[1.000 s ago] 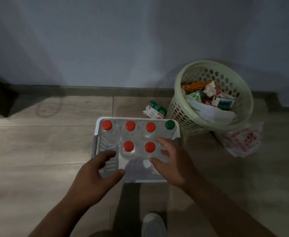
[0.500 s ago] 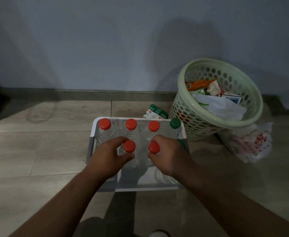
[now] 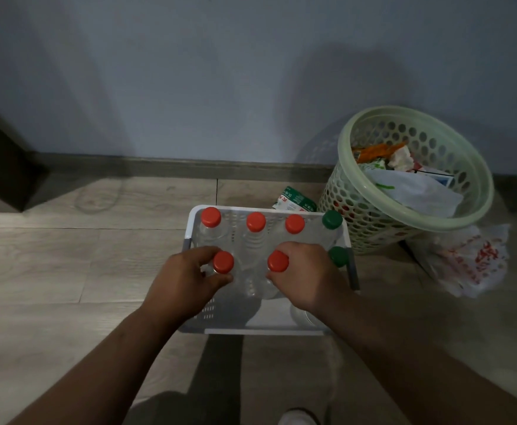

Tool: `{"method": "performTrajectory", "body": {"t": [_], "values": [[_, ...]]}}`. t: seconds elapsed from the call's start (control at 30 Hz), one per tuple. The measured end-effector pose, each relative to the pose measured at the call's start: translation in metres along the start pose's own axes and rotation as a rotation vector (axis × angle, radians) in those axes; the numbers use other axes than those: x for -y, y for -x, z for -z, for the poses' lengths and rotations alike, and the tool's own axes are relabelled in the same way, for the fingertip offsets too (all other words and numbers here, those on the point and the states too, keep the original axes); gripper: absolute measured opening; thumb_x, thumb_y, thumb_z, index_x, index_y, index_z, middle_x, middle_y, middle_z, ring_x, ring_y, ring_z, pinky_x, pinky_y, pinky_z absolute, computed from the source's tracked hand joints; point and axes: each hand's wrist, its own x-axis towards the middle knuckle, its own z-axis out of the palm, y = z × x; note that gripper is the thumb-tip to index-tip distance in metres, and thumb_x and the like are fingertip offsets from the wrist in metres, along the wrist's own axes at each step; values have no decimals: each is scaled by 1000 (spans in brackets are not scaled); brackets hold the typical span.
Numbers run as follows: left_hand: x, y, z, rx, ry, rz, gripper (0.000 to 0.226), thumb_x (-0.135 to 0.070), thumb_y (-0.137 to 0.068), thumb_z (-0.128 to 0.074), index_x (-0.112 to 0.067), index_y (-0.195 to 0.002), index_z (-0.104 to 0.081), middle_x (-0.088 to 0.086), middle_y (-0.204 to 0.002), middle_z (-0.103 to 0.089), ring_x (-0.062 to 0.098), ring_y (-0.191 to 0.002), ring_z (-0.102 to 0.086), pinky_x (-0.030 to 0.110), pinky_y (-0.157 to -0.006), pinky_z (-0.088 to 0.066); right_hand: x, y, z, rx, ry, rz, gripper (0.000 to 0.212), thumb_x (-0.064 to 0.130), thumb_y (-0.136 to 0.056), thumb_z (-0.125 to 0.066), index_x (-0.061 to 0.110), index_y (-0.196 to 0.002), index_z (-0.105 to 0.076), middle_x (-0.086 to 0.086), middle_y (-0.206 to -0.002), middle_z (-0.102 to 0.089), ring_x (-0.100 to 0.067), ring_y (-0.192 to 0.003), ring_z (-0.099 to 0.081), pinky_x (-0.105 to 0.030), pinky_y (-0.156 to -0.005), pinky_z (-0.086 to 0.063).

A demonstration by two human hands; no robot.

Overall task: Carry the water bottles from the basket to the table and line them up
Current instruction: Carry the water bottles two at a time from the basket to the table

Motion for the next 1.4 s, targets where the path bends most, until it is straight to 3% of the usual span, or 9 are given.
{"method": "performTrajectory", "body": {"t": [0.13, 0.3, 0.57, 0.73, 0.9, 1.03, 1.17, 1.3, 1.4], "values": [[0, -2, -6, -14, 24, 12, 29, -26, -81, -75, -27, -108, -62, -5, -112, -69, 12, -102, -63, 30, -89, -51, -4, 3, -21, -136, -369, -156, 13, 18, -77, -73, 19, -85, -63, 6, -83, -68, -8, -81, -63, -25, -72, -51], [-5, 1, -20, 5, 77, -3, 37, -25, -85, -70, -29, -114, -48, -15, -108, -57, 5, -100, -57, 12, -78, -41, -9, 3, -61, -146, -744, -380, 42, 21, -66, -80, 25, -103, -62, 6, -97, -71, -10, -93, -67, -37, -86, -57], [-7, -2, -32, -41, 23, 52, 47, -24, -75, -81, -21, -116, -55, -1, -113, -67, 12, -103, -62, 20, -82, -41, -22, -1, -81, -196, -791, -426, 59, 17, -62, -86, 29, -113, -60, 9, -106, -70, -6, -101, -65, -38, -94, -55], [-9, 1, -23, -56, -71, -5, 47, -35, -70, -83, -28, -111, -61, -7, -104, -71, 12, -96, -66, 21, -79, -47, -18, 8, -69, -214, -753, -304, 45, 19, -62, -84, 32, -100, -64, 9, -99, -72, -6, -98, -66, -42, -93, -55], [-20, -1, 17, -63, 207, -4, 49, -24, -62, -88, -48, -91, -57, -27, -84, -67, -7, -81, -64, 9, -71, -46, -4, 20, -30, -216, -836, -207, 52, 44, -53, -84, 35, -100, -63, 12, -99, -73, -3, -96, -68, -33, -86, -57], [-36, 1, 43, -121, 583, -45, 50, -7, -58, -88, -33, -93, -65, -18, -89, -74, 7, -83, -72, 18, -61, -57, 8, 24, -5, -320, -794, -65, 47, 20, -68, -85, 21, -109, -61, 7, -98, -73, -2, -92, -70, -21, -78, -58], [-41, 1, 49, -154, 865, -161, 33, -31, -57, -77, -29, -89, -68, -4, -84, -74, 11, -78, -71, 22, -66, -57, 15, 23, 1, -355, -864, 3, 44, 8, -74, -80, 16, -112, -59, 3, -100, -72, -6, -94, -70, -18, -77, -55], [-38, 0, 42, -128, 900, -175, 32, -32, -63, -72, -17, -91, -65, 0, -79, -71, 16, -75, -68, 26, -66, -56, 20, 23, 0, -319, -924, 64, 42, 0, -77, -74, 8, -114, -56, -3, -99, -71, -12, -91, -70, -20, -76, -55], [-37, -1, 37, -137, 889, -165, 26, -31, -62, -73, -25, -88, -70, 3, -83, -73, 18, -78, -70, 28, -69, -56, 21, 19, -1, -279, -892, 94, 39, -6, -77, -73, 13, -108, -57, 1, -96, -72, -9, -88, -70, -16, -73, -54]]}}
